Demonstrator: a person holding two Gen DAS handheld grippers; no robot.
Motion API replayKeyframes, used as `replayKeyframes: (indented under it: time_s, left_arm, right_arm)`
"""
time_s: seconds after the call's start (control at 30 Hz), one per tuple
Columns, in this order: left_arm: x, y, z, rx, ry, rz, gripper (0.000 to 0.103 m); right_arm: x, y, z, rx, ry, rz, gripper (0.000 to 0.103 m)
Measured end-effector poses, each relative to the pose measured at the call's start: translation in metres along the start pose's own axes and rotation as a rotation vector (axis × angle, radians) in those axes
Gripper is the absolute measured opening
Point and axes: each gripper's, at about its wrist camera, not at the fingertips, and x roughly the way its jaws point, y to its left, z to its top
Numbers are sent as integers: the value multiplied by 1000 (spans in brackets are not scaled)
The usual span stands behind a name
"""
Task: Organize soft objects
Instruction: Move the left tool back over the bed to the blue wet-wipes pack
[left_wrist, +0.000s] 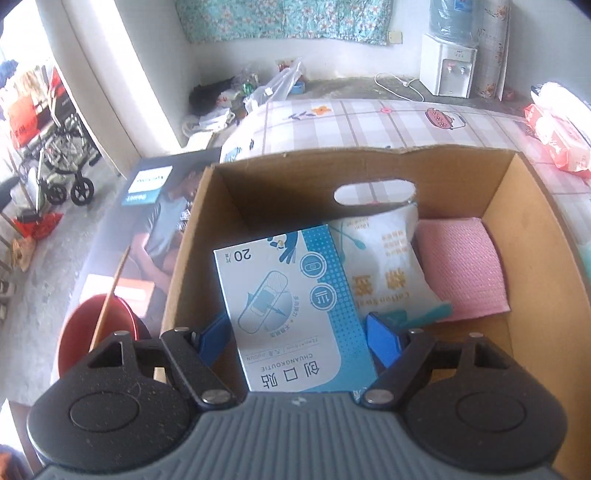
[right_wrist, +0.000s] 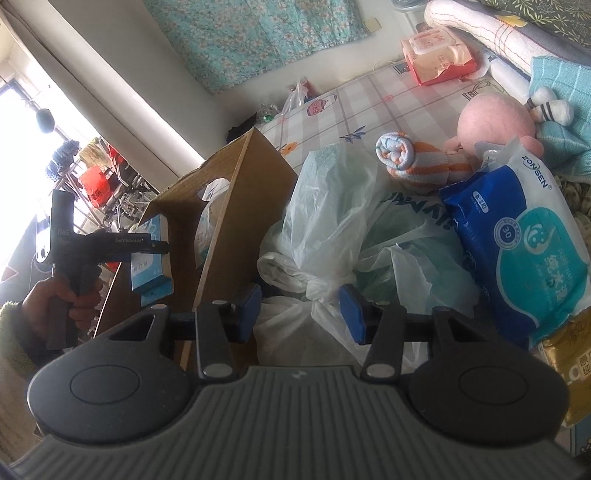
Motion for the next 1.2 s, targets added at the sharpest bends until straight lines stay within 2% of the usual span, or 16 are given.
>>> replayKeyframes:
  time_s: [0.07, 0.17, 0.4, 0.53, 0.73, 0.97, 1.2]
  left_arm:
    - [13, -4, 13, 32, -29, 40, 81]
    - [41, -5, 27, 29, -15, 58, 82]
    - [53, 3, 26, -16, -53, 39, 84]
    - [30, 9, 18, -60, -70, -1, 84]
    - [-35, -8, 0, -66, -158, -139, 89]
    - [-108, -61, -25, 7, -242, -321, 94]
    - [-159, -129, -63, 90, -275, -436, 94]
  right_arm:
    - [1, -2, 2, 11, 0, -7, 47]
    - [2, -7, 4, 21, -6, -30, 48]
    - [-1, -17, 3, 46, -10, -54, 48]
    - [-7, -21, 1, 51, -27, -55, 48]
    - [-24, -29, -12, 73, -64, -74, 49]
    - [-48, -34, -30, 65, -107, -122, 49]
    - [-81, -38, -48, -6, -200, -216, 50]
